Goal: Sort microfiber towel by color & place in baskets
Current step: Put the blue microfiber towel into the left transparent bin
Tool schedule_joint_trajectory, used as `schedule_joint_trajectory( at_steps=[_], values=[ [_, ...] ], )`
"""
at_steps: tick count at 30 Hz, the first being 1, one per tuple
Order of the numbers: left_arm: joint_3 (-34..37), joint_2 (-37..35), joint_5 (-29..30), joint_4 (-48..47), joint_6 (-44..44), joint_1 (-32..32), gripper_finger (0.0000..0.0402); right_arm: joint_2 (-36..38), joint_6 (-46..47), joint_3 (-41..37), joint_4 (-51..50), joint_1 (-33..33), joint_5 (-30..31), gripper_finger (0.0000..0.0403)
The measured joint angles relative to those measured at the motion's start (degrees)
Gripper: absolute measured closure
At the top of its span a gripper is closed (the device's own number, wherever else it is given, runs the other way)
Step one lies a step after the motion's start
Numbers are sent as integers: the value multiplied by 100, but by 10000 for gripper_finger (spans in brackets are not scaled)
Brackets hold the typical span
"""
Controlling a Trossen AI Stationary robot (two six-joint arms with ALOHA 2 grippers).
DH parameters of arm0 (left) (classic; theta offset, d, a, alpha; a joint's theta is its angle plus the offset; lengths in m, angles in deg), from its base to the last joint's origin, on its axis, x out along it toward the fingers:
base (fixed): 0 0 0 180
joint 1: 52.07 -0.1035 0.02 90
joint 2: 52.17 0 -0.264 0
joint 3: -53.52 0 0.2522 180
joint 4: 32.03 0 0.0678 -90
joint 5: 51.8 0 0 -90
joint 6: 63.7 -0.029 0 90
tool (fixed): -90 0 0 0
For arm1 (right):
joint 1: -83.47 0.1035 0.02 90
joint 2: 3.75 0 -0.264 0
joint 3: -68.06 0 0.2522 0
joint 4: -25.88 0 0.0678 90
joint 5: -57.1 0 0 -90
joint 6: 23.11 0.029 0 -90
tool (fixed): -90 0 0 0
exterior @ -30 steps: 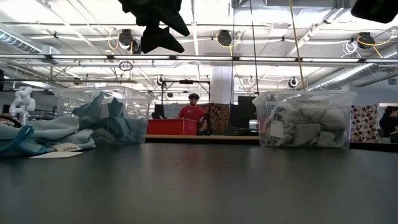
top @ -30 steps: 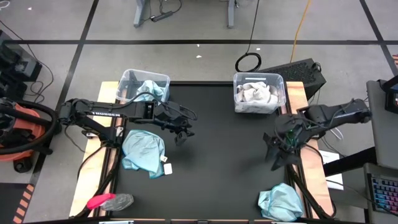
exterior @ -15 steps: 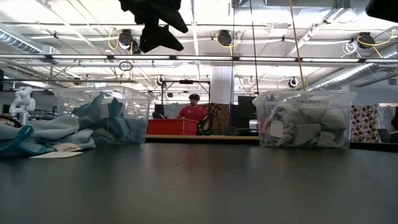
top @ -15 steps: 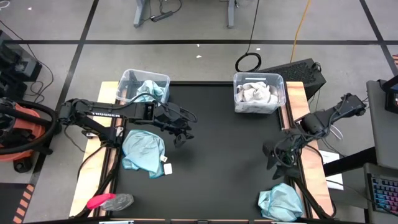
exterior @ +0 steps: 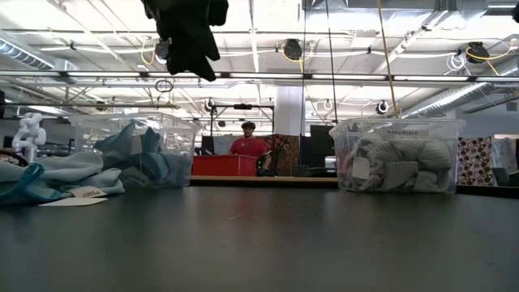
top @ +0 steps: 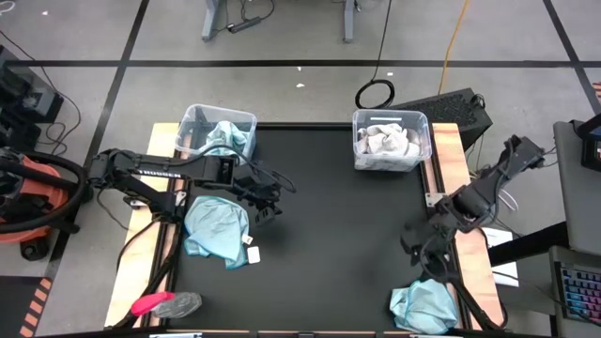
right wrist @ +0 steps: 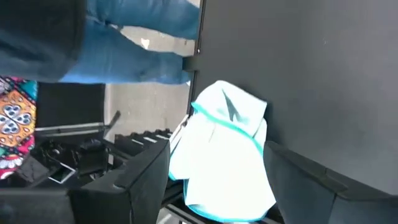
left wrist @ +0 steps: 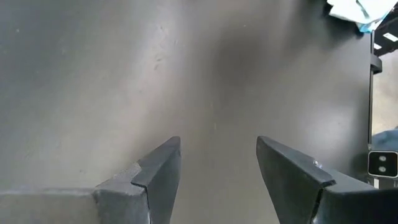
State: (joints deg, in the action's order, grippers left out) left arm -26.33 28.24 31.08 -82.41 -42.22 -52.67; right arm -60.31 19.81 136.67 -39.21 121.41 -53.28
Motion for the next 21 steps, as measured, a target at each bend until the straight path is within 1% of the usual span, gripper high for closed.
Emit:
schedule_joint_trajectory(
  at_steps=[12, 17, 21],
  values=[
    [0, 2, 10, 11, -86, 70, 185, -418, 641, 0, 8, 949, 532, 154],
    [0, 2, 29, 24, -88, 130, 185, -627, 955, 0, 48, 1285, 608, 154],
    [0, 2, 37, 25, -88, 175, 185, -782, 1212, 0, 147, 1562, 837, 154]
  ],
)
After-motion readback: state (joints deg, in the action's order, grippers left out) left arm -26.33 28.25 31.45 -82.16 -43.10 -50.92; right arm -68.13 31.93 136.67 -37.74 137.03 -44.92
